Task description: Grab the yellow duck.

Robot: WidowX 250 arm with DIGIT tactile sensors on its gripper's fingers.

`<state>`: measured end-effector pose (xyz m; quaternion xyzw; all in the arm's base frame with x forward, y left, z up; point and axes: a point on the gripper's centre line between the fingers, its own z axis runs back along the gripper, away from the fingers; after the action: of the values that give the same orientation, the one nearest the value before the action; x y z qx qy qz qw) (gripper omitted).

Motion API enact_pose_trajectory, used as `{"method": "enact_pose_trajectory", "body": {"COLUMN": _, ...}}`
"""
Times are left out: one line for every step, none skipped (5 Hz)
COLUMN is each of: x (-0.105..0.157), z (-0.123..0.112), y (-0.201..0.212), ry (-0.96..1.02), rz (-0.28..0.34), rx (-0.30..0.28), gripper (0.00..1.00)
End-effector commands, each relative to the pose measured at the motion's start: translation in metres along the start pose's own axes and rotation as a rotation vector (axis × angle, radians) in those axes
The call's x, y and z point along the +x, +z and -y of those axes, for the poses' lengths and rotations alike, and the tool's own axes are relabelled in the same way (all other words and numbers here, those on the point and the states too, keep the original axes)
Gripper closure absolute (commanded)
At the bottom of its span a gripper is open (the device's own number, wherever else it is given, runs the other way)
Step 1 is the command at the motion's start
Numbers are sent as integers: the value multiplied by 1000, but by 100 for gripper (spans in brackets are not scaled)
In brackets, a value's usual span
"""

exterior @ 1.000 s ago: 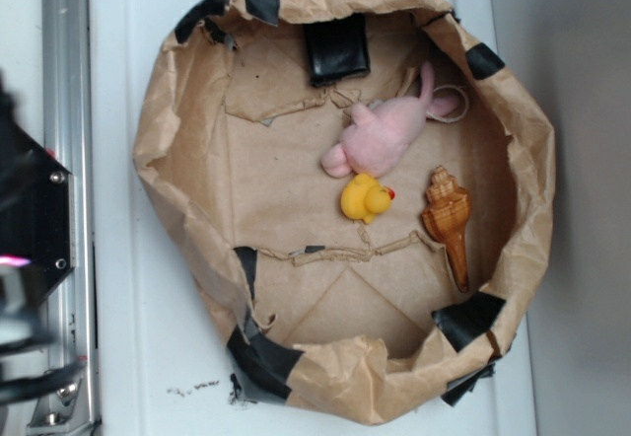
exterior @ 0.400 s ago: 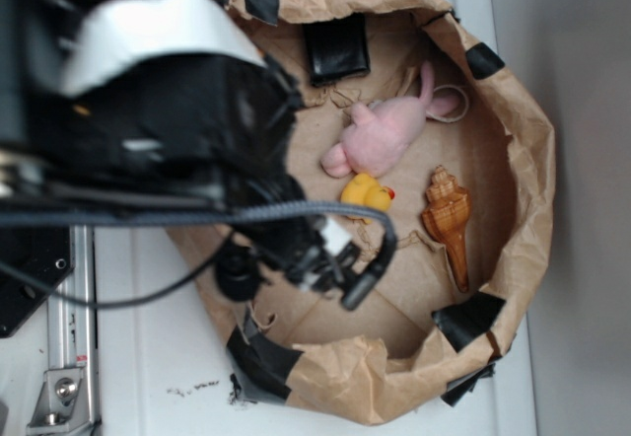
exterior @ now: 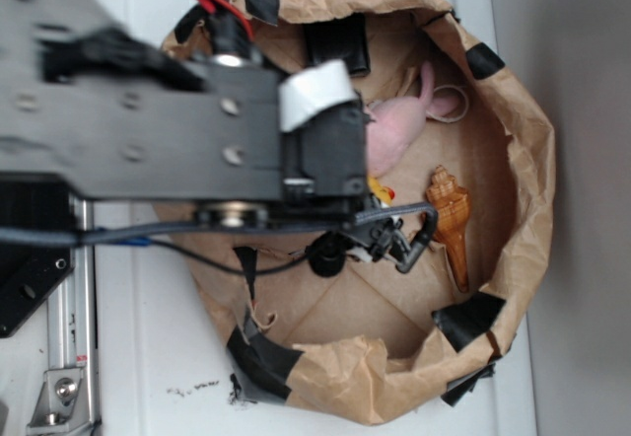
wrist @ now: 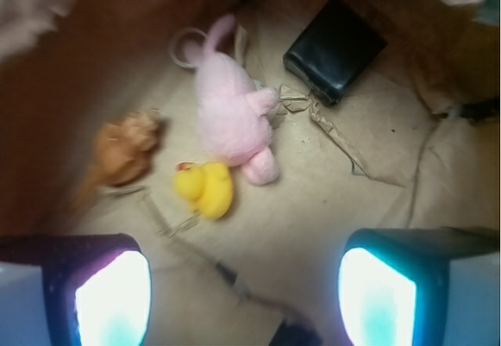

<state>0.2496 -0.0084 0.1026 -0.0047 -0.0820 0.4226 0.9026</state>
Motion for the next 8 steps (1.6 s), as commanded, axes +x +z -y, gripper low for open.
{"method": "enact_pose_trajectory", "body": {"x": 17, "z": -17, "y": -22, "ry": 18, "rz": 35, "rx": 34, "gripper": 0}}
{"method": "enact_pose_trajectory", "body": {"x": 21, "z": -17, "y": -26, "ry": 34, "rz": 48, "rx": 34, "gripper": 0}}
{"method": "enact_pose_trajectory", "body": {"x": 25, "z": -14, "y": -35, "ry": 47, "rz": 50, "rx": 48, "gripper": 0}}
{"method": "enact_pose_trajectory", "body": {"x": 28, "z": -9, "y": -46, "ry": 38, "rz": 42, "rx": 62, "gripper": 0}}
{"method": "enact_pose_trajectory", "body": {"x": 26, "z": -6, "y": -54, "ry": 15, "rz": 35, "rx": 83, "gripper": 0}}
{"method": "enact_pose_trajectory", "body": {"x": 26, "z": -6, "y": -54, "ry": 15, "rz": 35, "rx": 83, "gripper": 0}}
{"method": "enact_pose_trajectory", "body": {"x": 26, "z": -6, "y": -54, "ry": 15, "rz": 35, "rx": 83, "gripper": 0}}
{"method": "enact_pose_trajectory", "body": {"x": 26, "z": -6, "y": -54, "ry": 15, "rz": 35, "rx": 83, "gripper": 0}}
